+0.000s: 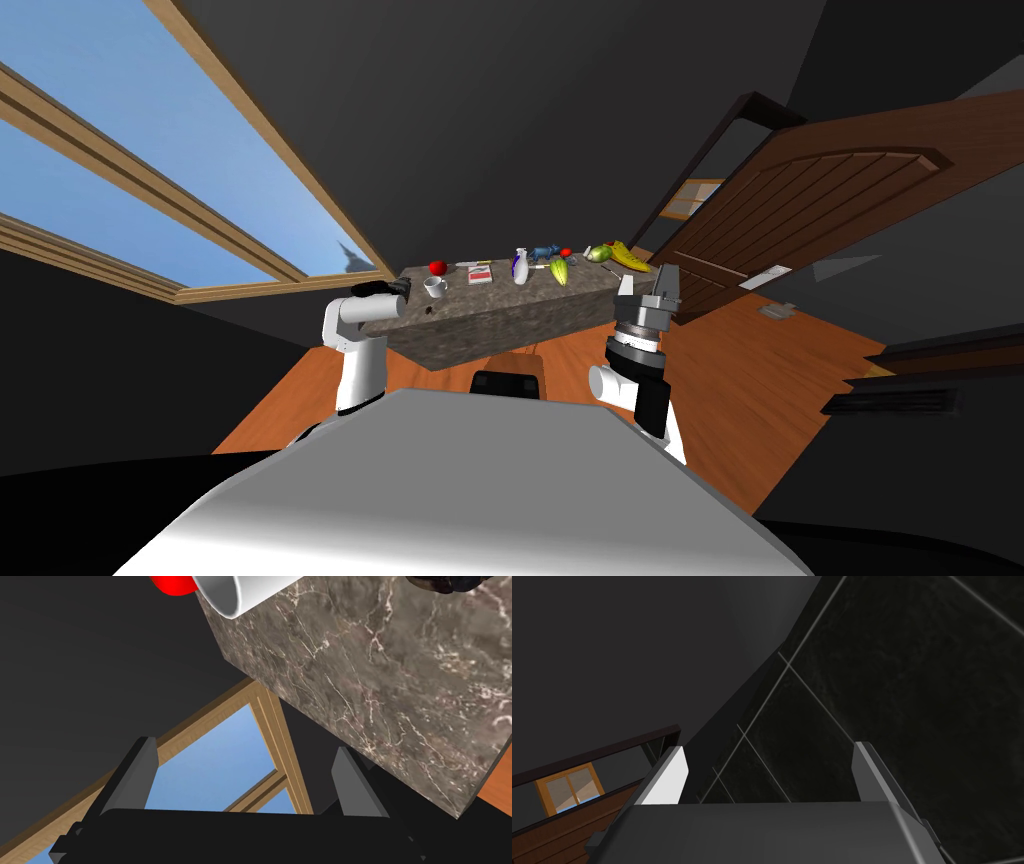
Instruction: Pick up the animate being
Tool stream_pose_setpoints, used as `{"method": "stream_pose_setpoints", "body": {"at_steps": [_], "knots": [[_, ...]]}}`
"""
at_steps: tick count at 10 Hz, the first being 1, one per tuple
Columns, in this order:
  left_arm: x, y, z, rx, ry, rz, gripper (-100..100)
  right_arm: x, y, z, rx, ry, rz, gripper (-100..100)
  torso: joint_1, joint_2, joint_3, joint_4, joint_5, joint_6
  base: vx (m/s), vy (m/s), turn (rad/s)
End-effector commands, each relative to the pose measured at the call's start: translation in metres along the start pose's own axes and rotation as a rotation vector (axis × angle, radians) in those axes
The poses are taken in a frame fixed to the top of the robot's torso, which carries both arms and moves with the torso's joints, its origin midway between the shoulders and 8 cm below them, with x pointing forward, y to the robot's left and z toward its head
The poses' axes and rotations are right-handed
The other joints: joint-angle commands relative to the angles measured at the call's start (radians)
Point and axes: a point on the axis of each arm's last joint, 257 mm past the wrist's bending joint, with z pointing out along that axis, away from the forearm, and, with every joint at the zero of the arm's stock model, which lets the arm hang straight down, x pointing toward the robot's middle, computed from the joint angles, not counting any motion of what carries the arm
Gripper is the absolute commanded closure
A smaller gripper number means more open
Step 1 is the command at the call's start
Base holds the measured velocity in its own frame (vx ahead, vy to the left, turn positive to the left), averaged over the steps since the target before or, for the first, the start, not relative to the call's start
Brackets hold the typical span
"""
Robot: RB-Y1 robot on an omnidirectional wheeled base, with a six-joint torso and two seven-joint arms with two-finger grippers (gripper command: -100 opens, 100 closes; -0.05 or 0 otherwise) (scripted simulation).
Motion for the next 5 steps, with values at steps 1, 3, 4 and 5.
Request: {"method": "stream_pose_setpoints", "body": {"at_steps": [1, 3, 4, 5], "knots": [[0.003, 0.020, 0.004, -0.068, 0.014, 0.003, -100, 0.000, 0.000, 0.000, 0.000, 0.000, 0.000, 0, 0.000, 0.000, 0.000, 0.000, 0.000, 0.000, 0.064, -0.023, -0.026], [0.006, 0.040, 0.005, -0.142, 0.031, 0.006, -100, 0.000, 0.000, 0.000, 0.000, 0.000, 0.000, 0, 0.000, -0.001, -0.001, 0.000, 0.000, 0.000, 0.065, -0.029, -0.025], [0.008, 0.046, 0.004, -0.166, 0.037, 0.006, -100, 0.000, 0.000, 0.000, 0.000, 0.000, 0.000, 0, 0.000, -0.001, -0.001, 0.000, 0.000, 0.000, 0.053, -0.024, -0.011], [0.008, 0.048, 0.004, -0.172, 0.039, 0.006, -100, 0.000, 0.000, 0.000, 0.000, 0.000, 0.000, 0, 0.000, -0.001, -0.001, 0.000, 0.000, 0.000, 0.026, -0.010, 0.002]]}}
